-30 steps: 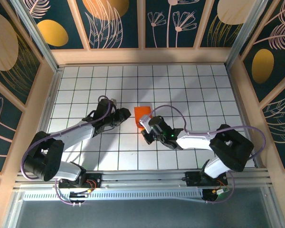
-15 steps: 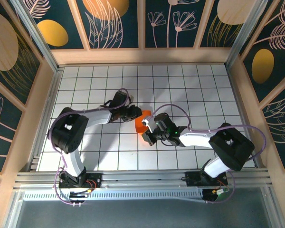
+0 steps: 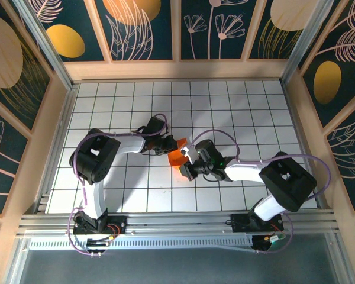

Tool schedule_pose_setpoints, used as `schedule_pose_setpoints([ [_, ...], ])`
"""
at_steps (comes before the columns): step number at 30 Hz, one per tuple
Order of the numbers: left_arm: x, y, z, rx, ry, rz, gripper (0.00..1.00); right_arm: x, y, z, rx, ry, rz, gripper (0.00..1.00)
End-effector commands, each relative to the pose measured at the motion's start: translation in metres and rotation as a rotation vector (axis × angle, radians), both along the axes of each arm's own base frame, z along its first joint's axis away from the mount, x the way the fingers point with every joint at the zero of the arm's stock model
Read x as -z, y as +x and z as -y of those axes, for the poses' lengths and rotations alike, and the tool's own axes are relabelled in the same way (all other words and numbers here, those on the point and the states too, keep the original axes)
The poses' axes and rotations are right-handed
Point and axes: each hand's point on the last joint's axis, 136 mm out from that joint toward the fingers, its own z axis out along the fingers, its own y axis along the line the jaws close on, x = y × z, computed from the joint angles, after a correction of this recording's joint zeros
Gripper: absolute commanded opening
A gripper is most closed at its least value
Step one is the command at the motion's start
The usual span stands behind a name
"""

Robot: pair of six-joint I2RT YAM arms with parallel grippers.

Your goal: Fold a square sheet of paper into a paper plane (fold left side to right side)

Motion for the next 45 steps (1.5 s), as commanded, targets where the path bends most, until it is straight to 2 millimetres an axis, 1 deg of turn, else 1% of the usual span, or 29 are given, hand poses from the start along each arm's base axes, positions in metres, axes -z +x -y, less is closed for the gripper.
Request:
schedule_pose_setpoints([
  [1,0.028,-0.011,-0.013,0.009,0.099,-0.048,0.09,0.004,0.003,0.004,0.031,0.005,-0.048,0.0],
  [4,0.032,-0.012,-0.015,0.012,0.108,-0.052,0.08,0.007,0.01,0.009,0.066,-0.011,-0.067,0.0],
  [13,0.035,-0.014,-0.017,0.019,0.123,-0.049,0.05,0.015,0.03,0.022,0.161,-0.069,-0.091,0.0],
  [21,0.036,-0.013,-0.017,0.019,0.126,-0.049,0.04,0.019,0.043,0.031,0.226,-0.098,-0.088,0.0],
  [28,0.036,-0.013,-0.016,0.022,0.126,-0.049,0.04,0.018,0.049,0.032,0.24,-0.102,-0.08,0.0],
  [45,0.038,-0.014,-0.015,0.024,0.125,-0.052,0.04,0.021,0.054,0.032,0.254,-0.111,-0.079,0.0],
])
